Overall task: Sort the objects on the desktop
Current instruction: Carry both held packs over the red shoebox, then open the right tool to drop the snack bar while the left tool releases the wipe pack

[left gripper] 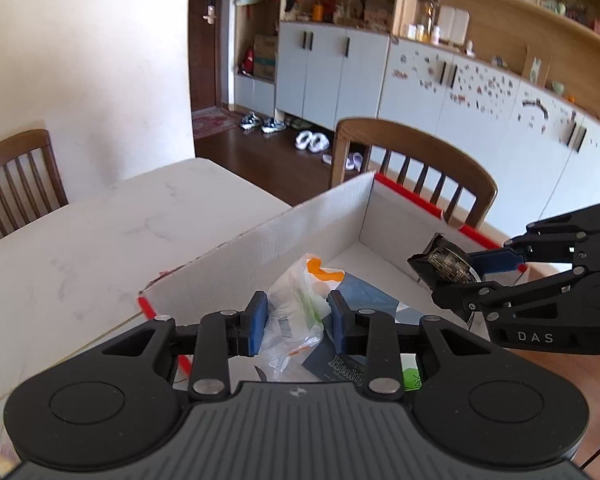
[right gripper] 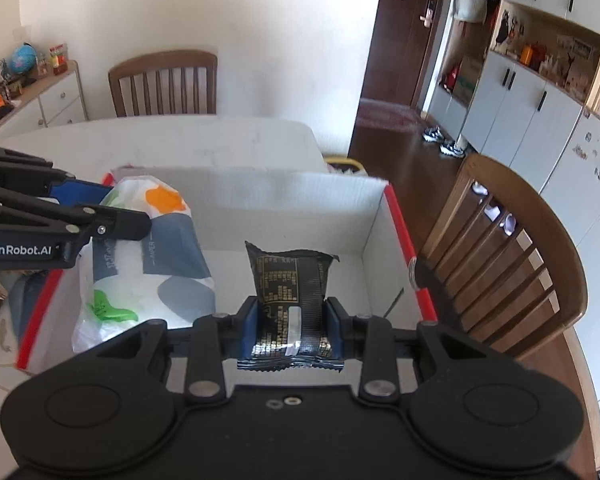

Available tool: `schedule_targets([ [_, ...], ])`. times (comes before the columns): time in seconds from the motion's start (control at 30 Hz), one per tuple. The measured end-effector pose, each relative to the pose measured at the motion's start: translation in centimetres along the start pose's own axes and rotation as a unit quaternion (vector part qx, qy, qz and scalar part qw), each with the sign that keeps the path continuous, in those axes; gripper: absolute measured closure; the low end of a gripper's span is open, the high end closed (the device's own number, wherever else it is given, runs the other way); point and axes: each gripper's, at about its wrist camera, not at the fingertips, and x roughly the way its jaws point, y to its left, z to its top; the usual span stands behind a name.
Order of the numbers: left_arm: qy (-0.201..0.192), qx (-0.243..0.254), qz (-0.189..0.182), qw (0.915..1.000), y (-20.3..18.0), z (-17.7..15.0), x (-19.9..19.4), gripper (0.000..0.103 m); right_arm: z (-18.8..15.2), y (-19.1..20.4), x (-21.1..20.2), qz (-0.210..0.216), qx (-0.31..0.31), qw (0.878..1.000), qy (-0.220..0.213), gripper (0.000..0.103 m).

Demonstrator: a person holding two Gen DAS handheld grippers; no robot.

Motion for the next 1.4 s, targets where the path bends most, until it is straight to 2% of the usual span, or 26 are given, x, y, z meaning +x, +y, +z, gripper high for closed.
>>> schedule_targets([
  [0.17, 0.026, 0.017, 0.003, 0.9995, -0.3, 0.2, 2.3, 0.072, -0.1, -1.1, 2.3, 0.011, 0.008, 0.999, 0.032, 0.069],
  [0.37, 0.058, 0.041, 0.005, 0.9975, -0.9, 0.2, 4.8, 0.072, 0.1, -1.2, 4.5, 0.03, -0.016, 0.997, 0.071, 0.069],
  [0.47, 0.079, 0.063, 0.011, 0.9949, -1.4, 0.1, 6.0, 0.072, 0.0, -1.0, 5.5, 0.028, -0.035, 0.995, 0.088, 0.069],
  [0.7, 0.12, 0.078, 0.006, 0.9897, -2.2, 0.0, 7.8, 0.072, -0.5, -0.7, 7.1, 0.038, -0.056, 0.99, 0.123, 0.069],
  [1.17, 0.193, 0.086, 0.002, 0.9775, -2.3, -0.4, 10.4, 0.072, 0.1, -0.3, 8.8, 0.05, -0.064, 0.982, 0.174, 0.069],
  [1.4, 0.198, 0.086, 0.001, 0.9765, -2.4, -0.4, 10.6, 0.072, 0.0, 0.0, 9.1, 0.049, -0.065, 0.98, 0.182, 0.068],
])
